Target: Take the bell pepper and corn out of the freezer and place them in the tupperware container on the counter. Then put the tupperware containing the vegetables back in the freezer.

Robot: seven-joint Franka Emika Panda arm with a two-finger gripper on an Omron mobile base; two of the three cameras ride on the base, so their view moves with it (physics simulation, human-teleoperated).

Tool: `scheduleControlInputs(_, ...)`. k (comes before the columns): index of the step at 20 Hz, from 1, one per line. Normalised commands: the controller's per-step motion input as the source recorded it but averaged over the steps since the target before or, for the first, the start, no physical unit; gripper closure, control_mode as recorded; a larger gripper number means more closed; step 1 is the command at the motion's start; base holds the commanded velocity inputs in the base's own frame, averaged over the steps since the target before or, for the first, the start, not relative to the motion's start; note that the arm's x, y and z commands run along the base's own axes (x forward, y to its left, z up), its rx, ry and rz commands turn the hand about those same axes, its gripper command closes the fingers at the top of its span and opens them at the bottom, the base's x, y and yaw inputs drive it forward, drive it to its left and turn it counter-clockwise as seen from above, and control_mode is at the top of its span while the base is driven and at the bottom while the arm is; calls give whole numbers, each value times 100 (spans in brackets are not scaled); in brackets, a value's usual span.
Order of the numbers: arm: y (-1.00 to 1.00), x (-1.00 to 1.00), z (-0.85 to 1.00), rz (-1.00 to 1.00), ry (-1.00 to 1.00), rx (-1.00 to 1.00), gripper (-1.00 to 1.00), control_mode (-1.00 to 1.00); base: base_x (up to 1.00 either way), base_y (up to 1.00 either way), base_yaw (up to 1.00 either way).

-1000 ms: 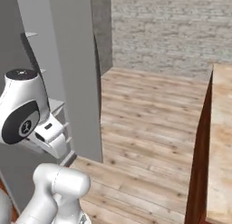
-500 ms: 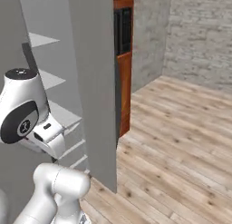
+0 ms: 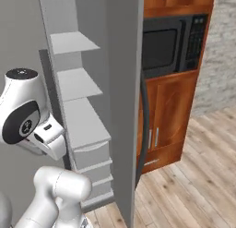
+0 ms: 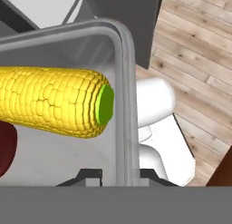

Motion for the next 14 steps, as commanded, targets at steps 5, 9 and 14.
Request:
scheduleControlInputs(5, 0, 0, 0, 0, 0, 0, 100, 100, 14, -45, 55)
scheduleControlInputs(9, 0, 0, 0, 0, 0, 0, 100, 100, 36, -41, 49)
scheduleControlInputs(14, 0, 0, 0, 0, 0, 0, 100, 100, 32, -57, 47)
